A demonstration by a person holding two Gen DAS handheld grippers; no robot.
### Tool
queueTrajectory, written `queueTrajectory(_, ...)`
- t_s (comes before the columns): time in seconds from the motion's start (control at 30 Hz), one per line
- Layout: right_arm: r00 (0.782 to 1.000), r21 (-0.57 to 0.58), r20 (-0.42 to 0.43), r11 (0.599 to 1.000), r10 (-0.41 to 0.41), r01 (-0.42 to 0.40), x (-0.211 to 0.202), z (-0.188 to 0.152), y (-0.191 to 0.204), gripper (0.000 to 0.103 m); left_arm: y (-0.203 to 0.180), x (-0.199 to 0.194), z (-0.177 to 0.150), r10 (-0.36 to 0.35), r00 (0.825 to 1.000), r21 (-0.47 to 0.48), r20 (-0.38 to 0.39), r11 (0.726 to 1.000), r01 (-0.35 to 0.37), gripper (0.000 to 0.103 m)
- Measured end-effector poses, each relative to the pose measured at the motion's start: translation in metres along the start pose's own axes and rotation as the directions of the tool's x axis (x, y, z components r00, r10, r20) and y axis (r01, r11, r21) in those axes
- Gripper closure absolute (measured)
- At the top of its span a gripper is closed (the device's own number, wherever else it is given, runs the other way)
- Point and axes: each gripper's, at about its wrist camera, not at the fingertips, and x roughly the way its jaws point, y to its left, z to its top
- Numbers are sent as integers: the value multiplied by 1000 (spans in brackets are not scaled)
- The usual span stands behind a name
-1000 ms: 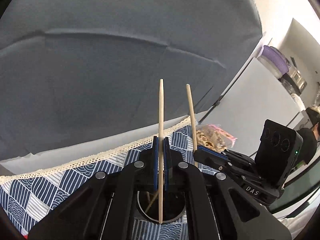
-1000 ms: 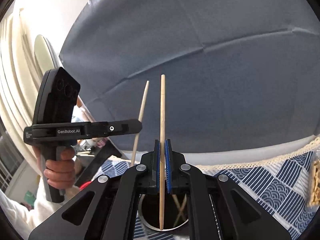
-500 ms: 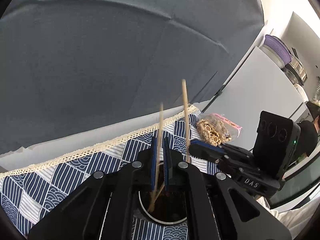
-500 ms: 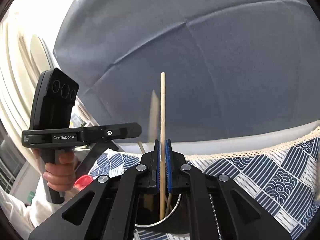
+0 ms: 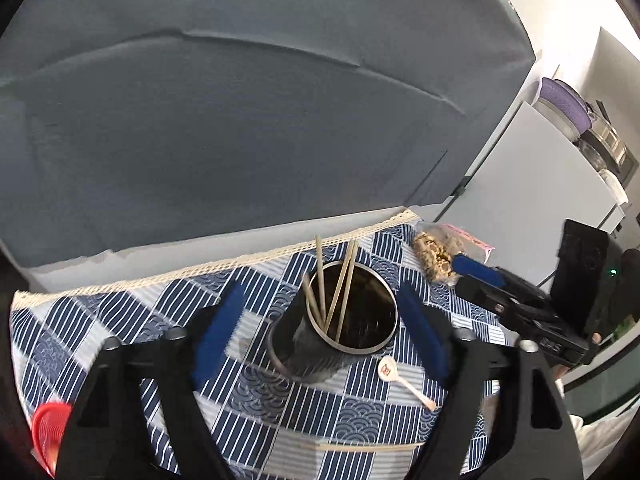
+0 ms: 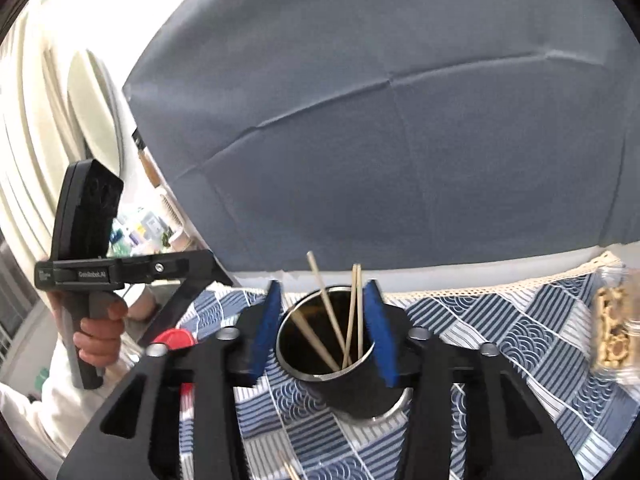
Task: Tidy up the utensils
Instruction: 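Open the right tool releasing its chopstick into the cup while the left tool opens too, then withdraw both open tools from the cup toward the spoons on the cloth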
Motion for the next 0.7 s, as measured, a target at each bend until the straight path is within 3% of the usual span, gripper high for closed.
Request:
queueTrajectory(0.13, 999, -44, -4, 998, -33, 33, -26, -10, 19, 41, -5, -19, -16, 23, 1000, -14, 8, 1000, -23, 12)
queueTrajectory(0.37, 998, -53, 5, 996, -68, 68, -64, -21, 33, 19, -14, -45, -44, 67, 998, -4, 15, 998, -67, 10)
queueTrajectory(0.7, 996, -45, -20, 995, -92, 91, -89, -21, 28, 16, -16, -63, -77, 169, 986, -45, -12, 985, -169, 6)
